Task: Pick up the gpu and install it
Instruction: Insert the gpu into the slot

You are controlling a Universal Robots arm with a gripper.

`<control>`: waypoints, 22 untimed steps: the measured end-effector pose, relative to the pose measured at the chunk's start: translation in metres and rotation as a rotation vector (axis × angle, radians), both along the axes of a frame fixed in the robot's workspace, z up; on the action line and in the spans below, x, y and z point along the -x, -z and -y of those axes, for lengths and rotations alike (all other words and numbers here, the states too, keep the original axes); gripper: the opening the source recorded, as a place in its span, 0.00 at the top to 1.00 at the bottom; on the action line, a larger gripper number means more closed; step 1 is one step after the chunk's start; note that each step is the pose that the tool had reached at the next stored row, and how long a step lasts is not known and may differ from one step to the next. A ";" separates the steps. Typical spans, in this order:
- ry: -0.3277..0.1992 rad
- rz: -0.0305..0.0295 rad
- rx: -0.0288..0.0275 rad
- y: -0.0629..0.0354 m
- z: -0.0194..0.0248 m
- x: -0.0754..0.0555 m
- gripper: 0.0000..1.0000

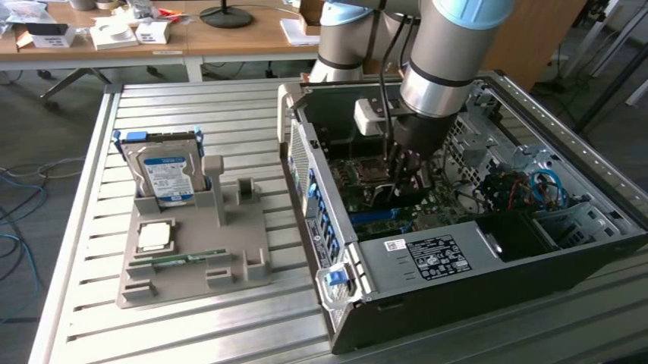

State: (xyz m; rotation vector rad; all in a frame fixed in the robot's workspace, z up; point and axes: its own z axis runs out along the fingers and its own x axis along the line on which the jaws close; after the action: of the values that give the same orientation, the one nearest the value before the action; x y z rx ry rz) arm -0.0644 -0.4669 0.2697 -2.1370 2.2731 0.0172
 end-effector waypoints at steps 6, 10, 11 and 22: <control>0.000 -0.0001 0.0001 0.0006 -0.0018 0.002 0.74; 0.001 -0.0001 0.0002 0.0009 -0.0020 0.002 0.74; 0.001 -0.0002 0.0003 0.0009 -0.0020 0.002 0.74; 0.001 0.0001 -0.0001 0.0029 -0.0025 0.003 0.74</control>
State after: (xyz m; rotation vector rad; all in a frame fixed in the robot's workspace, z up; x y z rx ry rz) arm -0.0675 -0.4645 0.2668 -2.1359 2.2740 0.0173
